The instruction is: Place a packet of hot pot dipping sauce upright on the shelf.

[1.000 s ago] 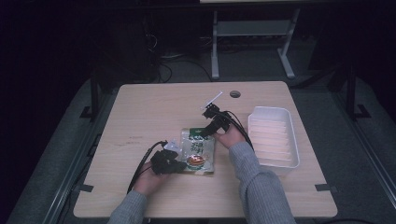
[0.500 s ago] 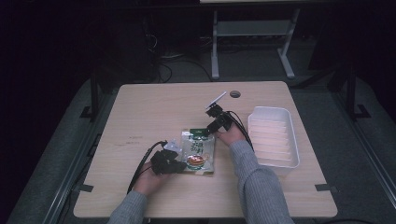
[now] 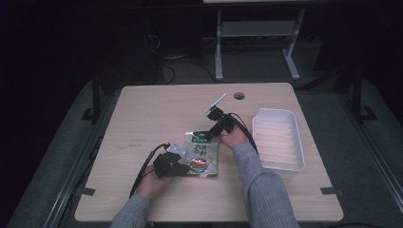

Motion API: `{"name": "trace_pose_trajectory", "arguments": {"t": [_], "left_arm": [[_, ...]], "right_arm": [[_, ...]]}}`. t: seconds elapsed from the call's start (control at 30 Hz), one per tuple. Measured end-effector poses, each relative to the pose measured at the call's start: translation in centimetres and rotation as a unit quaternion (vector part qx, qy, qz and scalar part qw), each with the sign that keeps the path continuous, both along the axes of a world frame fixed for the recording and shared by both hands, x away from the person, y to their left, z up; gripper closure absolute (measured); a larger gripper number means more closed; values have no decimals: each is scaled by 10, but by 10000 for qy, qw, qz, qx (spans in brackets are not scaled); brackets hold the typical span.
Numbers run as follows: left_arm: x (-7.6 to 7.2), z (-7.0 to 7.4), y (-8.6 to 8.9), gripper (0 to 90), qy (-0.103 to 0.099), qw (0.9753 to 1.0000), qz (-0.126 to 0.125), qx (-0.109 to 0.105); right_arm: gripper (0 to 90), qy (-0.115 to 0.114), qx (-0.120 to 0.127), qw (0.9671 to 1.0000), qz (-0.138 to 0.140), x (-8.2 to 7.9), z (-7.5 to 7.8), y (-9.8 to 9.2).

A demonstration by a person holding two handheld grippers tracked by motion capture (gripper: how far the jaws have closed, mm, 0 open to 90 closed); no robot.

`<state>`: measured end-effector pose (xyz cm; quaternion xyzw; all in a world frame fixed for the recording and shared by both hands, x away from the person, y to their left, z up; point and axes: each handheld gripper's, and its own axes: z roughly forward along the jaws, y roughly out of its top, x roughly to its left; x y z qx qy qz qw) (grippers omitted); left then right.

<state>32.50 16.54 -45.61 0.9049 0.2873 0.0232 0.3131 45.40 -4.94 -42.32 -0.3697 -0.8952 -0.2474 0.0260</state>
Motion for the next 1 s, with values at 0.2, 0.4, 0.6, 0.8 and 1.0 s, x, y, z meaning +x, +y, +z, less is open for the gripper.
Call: {"name": "trace_pose_trajectory", "arguments": {"t": [0.2, 0.4, 0.6, 0.8, 1.0], "left_arm": [[-1, 0, -1, 878, -19, 10000, 24, 18], [0, 0, -1, 873, 5, 10000, 10, -11], [-2, 4, -2, 766, -5, 10000, -23, 78], [-3, 14, 9, 680, -67, 9996, 67, -271], [-2, 22, 23, 543, -181, 9982, 280, -505]], "right_arm": [[641, 137, -112, 9993, 330, -4, -5, 9], [798, -57, -485, 9984, 267, -5, -13, 15], [888, -288, -572, 9972, 376, -9, -5, 13], [889, -398, -395, 9973, 483, -18, 8, 10], [889, -555, 30, 9965, 619, -30, 26, 4]]}}
